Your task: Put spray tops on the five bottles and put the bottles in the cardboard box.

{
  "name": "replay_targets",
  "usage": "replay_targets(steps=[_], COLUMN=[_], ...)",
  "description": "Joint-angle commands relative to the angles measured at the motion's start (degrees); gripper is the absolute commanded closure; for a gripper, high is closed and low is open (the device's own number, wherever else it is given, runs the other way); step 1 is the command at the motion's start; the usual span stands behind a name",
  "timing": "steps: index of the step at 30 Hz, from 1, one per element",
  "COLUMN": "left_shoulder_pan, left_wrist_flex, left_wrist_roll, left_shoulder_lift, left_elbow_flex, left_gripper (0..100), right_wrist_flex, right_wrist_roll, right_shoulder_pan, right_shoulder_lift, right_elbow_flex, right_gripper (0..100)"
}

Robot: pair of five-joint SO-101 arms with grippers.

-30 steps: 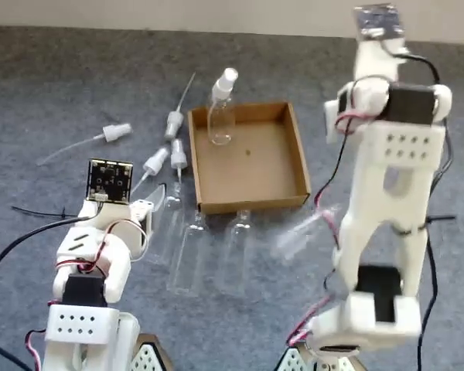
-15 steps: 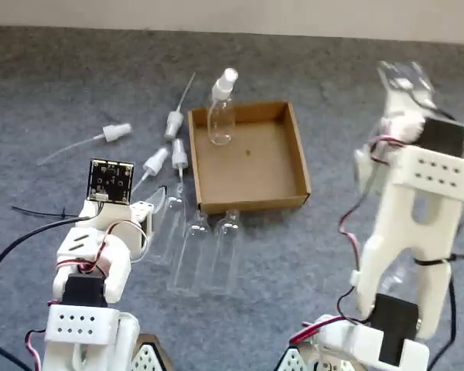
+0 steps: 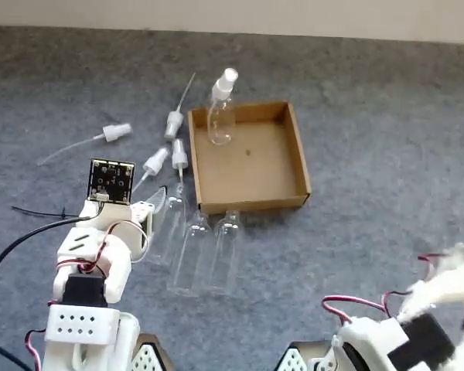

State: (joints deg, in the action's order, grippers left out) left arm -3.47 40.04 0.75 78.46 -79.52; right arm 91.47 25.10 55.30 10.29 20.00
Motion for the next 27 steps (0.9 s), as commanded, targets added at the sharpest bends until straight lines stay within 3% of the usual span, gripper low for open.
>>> replay_targets(steps=[1,9,14,27], left_shoulder_pan=[1.01,1.01,1.01,1.01], left_wrist_flex=[0.0,0.0,0.0,0.0], left_wrist_roll=[0.44,0.35,0.35,0.35], left_shoulder_lift=[0.48,0.66,0.66,0.75], left_elbow_flex=[1.36,1.27,1.27,1.27], left_gripper=[77,77,77,77], right_wrist_flex=[-1.27,-12.26,-15.43,-4.18], right_wrist_roll=[6.51,6.77,0.09,-11.25], right_shoulder_pan=[6.11,1.63,-4.88,-15.52], right_shoulder_lift=[1.45,1.54,2.07,2.07], right_elbow_flex=[0.75,18.24,24.92,9.19], right_gripper=[75.3,75.3,75.3,75.3])
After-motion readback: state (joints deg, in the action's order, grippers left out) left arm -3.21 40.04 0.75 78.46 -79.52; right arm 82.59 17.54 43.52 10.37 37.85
